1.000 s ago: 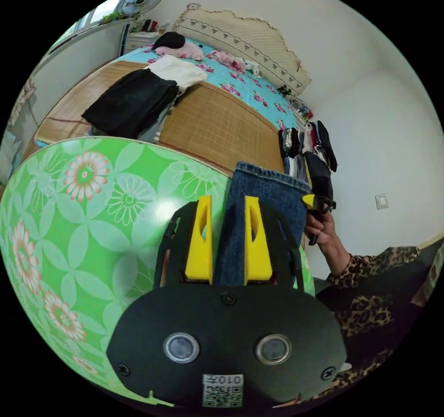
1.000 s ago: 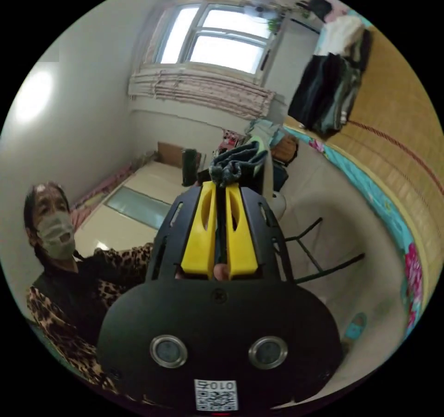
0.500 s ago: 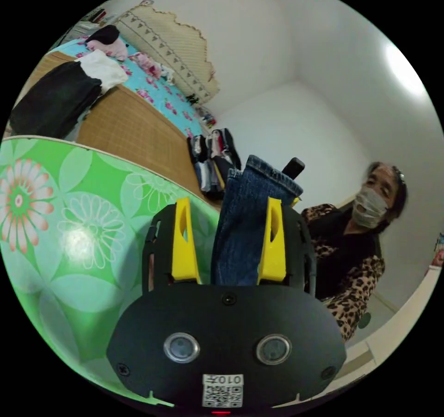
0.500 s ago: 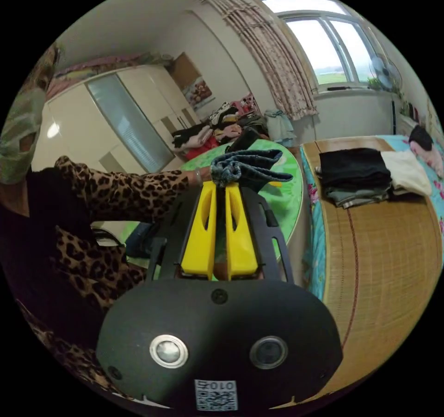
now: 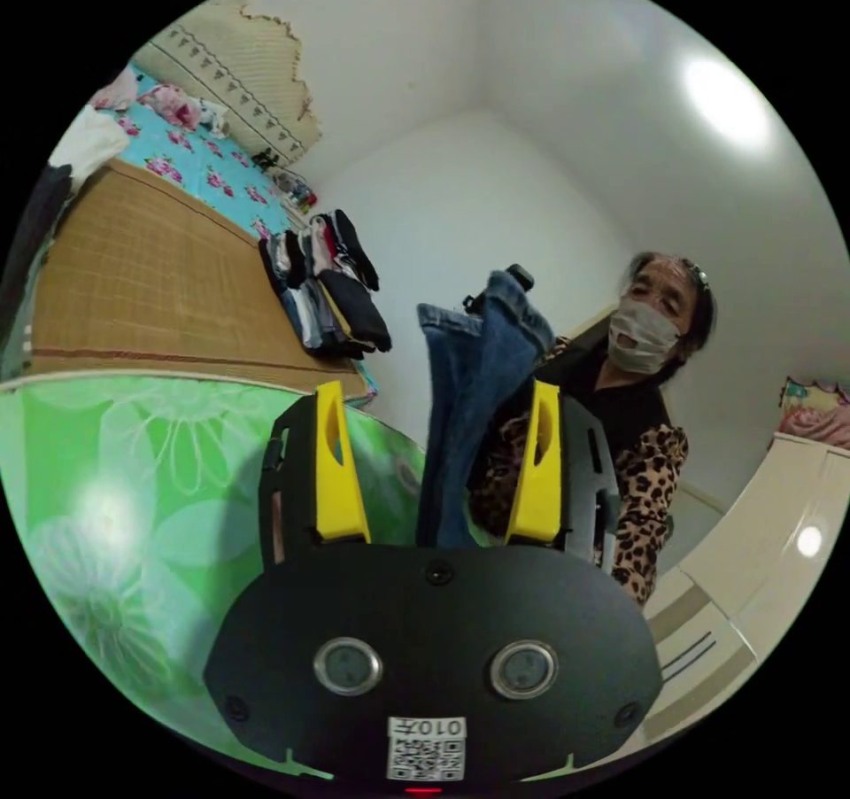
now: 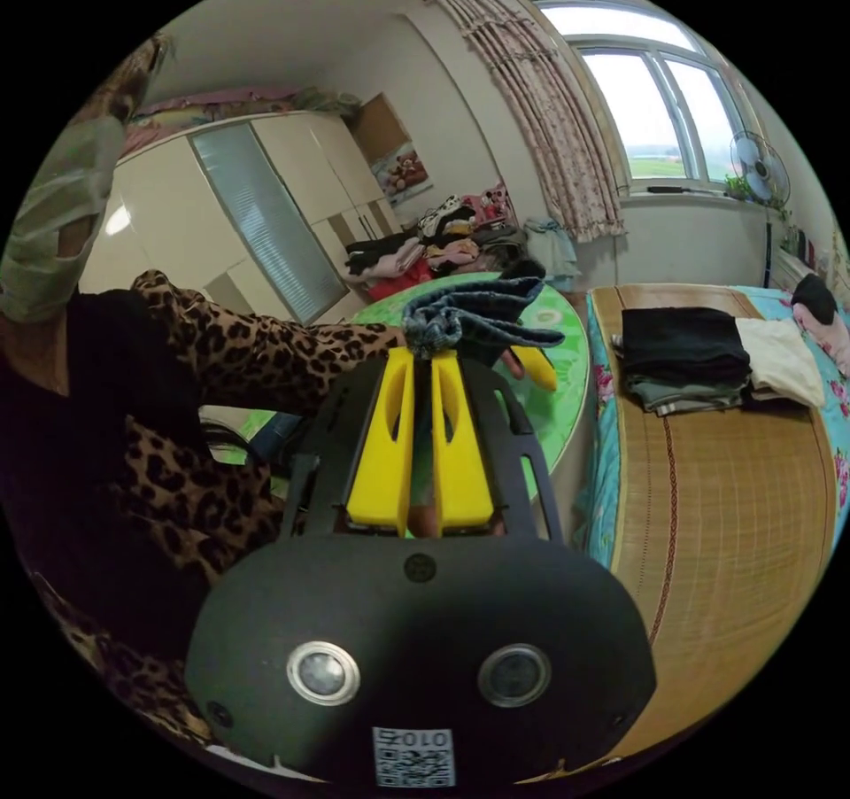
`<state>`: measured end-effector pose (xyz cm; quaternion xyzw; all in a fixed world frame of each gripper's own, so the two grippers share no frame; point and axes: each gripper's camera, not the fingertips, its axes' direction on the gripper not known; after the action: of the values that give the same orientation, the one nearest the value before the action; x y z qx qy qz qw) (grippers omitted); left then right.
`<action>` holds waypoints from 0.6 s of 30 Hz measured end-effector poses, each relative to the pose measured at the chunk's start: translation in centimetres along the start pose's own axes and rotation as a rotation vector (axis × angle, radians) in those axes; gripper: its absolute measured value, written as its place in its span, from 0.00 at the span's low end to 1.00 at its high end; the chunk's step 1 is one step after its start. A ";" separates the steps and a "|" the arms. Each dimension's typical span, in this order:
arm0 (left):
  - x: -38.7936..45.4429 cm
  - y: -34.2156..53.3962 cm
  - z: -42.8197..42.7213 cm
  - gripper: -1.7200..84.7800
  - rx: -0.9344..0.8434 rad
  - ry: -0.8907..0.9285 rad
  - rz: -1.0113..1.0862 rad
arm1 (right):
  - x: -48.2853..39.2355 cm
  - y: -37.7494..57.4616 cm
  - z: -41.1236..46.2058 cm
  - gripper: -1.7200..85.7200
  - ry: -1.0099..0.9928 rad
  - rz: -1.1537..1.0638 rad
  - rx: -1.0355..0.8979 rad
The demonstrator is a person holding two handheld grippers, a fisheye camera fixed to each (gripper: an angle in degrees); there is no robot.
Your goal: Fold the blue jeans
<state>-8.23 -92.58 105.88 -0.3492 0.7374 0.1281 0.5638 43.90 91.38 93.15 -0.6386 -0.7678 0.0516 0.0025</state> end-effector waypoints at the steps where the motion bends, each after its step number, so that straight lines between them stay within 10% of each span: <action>1: -0.1 -0.1 0.3 0.26 -0.009 0.007 0.006 | -0.3 0.2 0.2 0.08 -0.005 0.010 -0.003; 18: 11.7 9.9 -0.5 0.03 0.190 -0.389 0.219 | -12.0 1.3 2.2 0.08 0.110 0.053 0.030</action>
<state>-16.55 -90.04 93.24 -0.1815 0.6573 0.1832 0.7082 47.23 79.66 91.56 -0.6605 -0.7484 0.0283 0.0529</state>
